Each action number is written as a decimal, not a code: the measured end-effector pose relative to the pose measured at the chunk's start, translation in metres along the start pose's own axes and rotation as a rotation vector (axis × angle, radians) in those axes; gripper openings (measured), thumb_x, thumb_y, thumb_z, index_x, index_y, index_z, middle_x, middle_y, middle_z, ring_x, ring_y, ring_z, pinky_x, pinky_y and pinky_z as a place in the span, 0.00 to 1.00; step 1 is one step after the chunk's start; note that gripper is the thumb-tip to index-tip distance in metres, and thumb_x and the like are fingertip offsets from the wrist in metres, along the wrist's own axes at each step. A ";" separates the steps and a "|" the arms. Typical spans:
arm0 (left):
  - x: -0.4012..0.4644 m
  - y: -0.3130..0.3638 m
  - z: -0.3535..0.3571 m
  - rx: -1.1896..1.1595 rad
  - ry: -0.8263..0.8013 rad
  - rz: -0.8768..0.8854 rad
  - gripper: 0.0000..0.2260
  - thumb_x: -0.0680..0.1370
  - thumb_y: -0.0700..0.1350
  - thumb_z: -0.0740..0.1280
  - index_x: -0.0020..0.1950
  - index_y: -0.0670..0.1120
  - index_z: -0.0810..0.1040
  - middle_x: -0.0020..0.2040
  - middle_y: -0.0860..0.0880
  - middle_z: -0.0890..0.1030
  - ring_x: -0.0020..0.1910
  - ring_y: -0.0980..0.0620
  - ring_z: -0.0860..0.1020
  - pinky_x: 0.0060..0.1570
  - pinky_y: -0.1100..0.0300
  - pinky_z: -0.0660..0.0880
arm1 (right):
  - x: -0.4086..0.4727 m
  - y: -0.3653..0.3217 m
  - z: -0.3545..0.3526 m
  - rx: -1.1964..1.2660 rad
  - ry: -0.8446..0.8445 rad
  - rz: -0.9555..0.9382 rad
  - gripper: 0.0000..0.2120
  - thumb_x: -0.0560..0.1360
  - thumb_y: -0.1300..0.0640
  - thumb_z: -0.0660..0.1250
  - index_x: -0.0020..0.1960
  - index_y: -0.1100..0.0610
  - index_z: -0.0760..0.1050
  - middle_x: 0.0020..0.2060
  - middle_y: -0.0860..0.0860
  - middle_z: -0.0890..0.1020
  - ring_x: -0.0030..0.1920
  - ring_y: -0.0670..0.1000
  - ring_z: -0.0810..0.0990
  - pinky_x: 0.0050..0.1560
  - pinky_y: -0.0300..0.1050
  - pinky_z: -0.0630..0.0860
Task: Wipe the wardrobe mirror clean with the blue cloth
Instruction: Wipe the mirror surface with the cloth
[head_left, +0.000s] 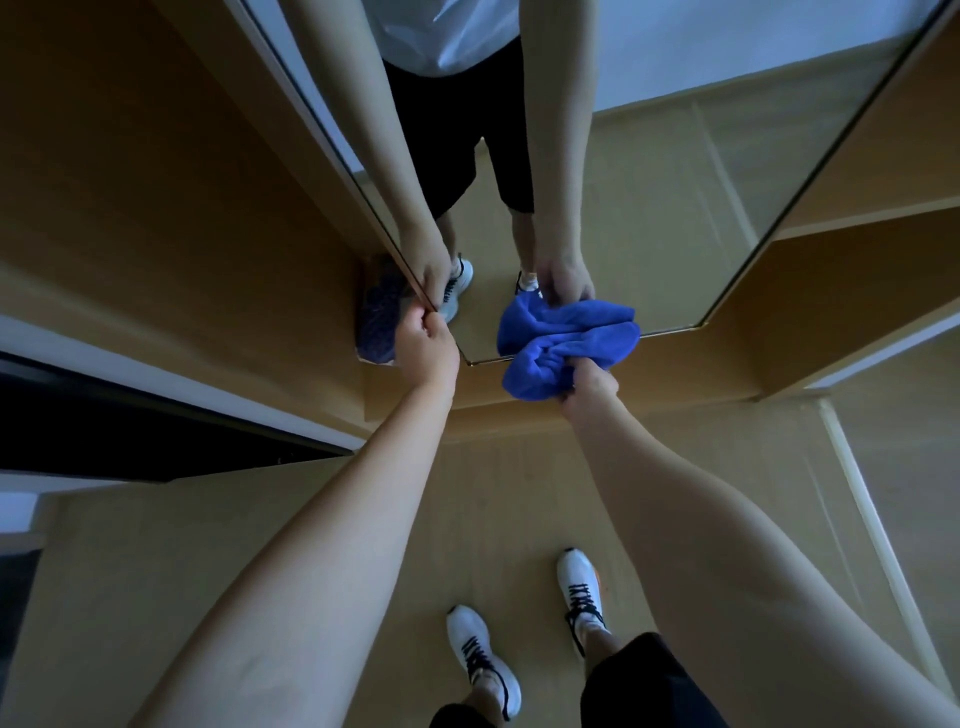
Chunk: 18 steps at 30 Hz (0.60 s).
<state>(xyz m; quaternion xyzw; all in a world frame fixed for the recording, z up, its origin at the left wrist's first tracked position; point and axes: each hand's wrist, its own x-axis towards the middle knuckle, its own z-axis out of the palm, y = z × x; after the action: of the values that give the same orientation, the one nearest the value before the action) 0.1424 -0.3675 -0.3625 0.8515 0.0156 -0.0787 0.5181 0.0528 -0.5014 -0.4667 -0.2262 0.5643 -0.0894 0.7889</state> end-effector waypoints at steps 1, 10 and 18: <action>-0.001 0.001 0.002 -0.012 0.013 -0.015 0.13 0.82 0.38 0.56 0.59 0.42 0.79 0.56 0.41 0.81 0.55 0.44 0.79 0.52 0.56 0.73 | 0.000 -0.008 -0.009 0.032 0.016 -0.015 0.17 0.78 0.66 0.62 0.66 0.62 0.71 0.64 0.58 0.77 0.51 0.54 0.79 0.49 0.47 0.79; -0.008 0.008 0.010 -0.057 0.085 -0.046 0.16 0.83 0.38 0.54 0.66 0.44 0.77 0.62 0.44 0.79 0.58 0.46 0.77 0.53 0.59 0.70 | -0.007 -0.033 -0.033 0.186 0.145 -0.175 0.14 0.75 0.64 0.70 0.59 0.57 0.78 0.49 0.53 0.84 0.45 0.53 0.84 0.47 0.46 0.80; -0.006 0.006 0.013 -0.053 0.111 -0.044 0.16 0.82 0.37 0.54 0.66 0.43 0.77 0.61 0.43 0.79 0.59 0.45 0.77 0.52 0.60 0.71 | 0.013 -0.034 -0.023 -0.085 0.029 -0.060 0.19 0.81 0.63 0.57 0.71 0.62 0.67 0.59 0.54 0.75 0.49 0.52 0.78 0.46 0.44 0.76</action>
<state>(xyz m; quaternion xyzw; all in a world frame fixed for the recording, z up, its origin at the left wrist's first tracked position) 0.1358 -0.3815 -0.3618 0.8400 0.0649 -0.0423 0.5370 0.0403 -0.5427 -0.4680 -0.2749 0.5719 -0.0922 0.7674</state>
